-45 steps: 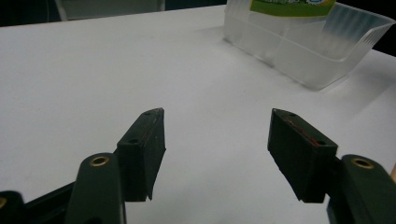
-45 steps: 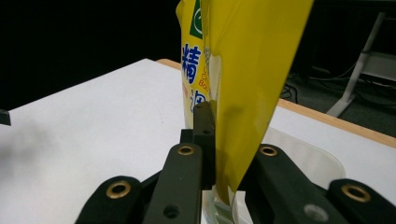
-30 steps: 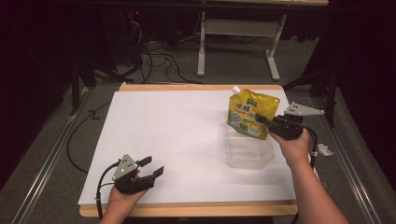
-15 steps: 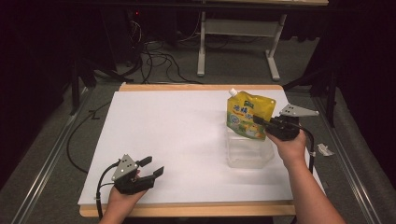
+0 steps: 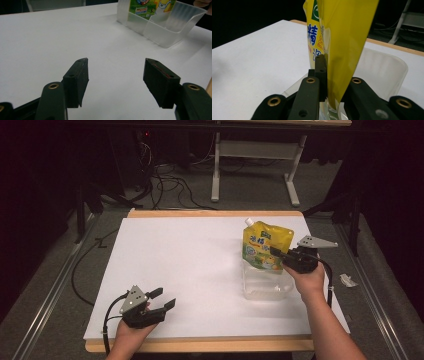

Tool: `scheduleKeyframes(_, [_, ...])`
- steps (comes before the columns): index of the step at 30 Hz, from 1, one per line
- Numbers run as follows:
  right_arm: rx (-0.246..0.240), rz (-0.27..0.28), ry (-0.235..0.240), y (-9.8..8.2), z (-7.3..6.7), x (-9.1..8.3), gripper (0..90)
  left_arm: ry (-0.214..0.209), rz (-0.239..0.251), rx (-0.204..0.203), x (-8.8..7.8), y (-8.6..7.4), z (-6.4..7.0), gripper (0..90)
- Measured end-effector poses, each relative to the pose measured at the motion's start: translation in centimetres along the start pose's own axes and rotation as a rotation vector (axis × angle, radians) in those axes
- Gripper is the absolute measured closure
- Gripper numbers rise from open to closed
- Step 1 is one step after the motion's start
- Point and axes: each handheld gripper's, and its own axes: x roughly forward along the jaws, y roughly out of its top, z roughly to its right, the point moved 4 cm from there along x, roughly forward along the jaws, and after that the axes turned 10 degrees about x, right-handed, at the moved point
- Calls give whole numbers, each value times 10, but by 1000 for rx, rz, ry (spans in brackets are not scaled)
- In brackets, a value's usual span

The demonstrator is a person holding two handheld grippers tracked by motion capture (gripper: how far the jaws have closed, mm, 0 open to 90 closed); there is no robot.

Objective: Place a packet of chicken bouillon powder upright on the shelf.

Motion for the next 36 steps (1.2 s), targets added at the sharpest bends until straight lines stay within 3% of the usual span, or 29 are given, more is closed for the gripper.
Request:
scheduleKeyframes(9, [10,0,-30,-5,4,-1,820,-4,-4,-6,0,-1,1,375])
scheduleKeyframes(13, [2,-11,-49,-5,4,-1,762,-7,-7,1,0,-1,1,375])
scheduleKeyframes(14, [7,-18,-53,-5,2,-1,699,-6,-6,0,0,-1,1,374])
scheduleKeyframes(16, [-1,-19,-56,-4,2,-1,661,-6,-6,0,0,-1,1,374])
scheduleKeyframes(17, [-1,-13,-72,-2,1,-1,570,-7,-6,0,0,-1,1,374])
scheduleKeyframes(18, [-1,-13,-72,-2,1,-1,570,-7,-8,0,0,-1,1,374])
scheduleKeyframes(20, [4,-5,-92,0,-1,-2,436,-9,-10,4,0,-1,1,373])
scheduleKeyframes(21, [4,-5,-92,0,-1,-2,436,-9,-10,4,0,-1,1,373])
scheduleKeyframes(24, [2,19,-154,3,-1,-7,272,-8,-1,-2,0,0,2,372])
scheduleKeyframes(28, [15,67,-192,7,-4,-22,204,-14,-4,0,0,-1,3,371])
scheduleKeyframes(30, [19,96,-202,7,-9,-35,191,-19,-10,10,0,-2,4,369])
scheduleKeyframes(31, [17,119,-189,5,-19,-47,190,-24,-11,7,0,-2,6,367])
scheduleKeyframes(34, [12,133,-175,0,-31,-55,186,-28,-15,10,0,-2,8,361])
scheduleKeyframes(36, [-5,138,-120,-11,-54,-62,180,-30,-14,12,1,-3,10,356])
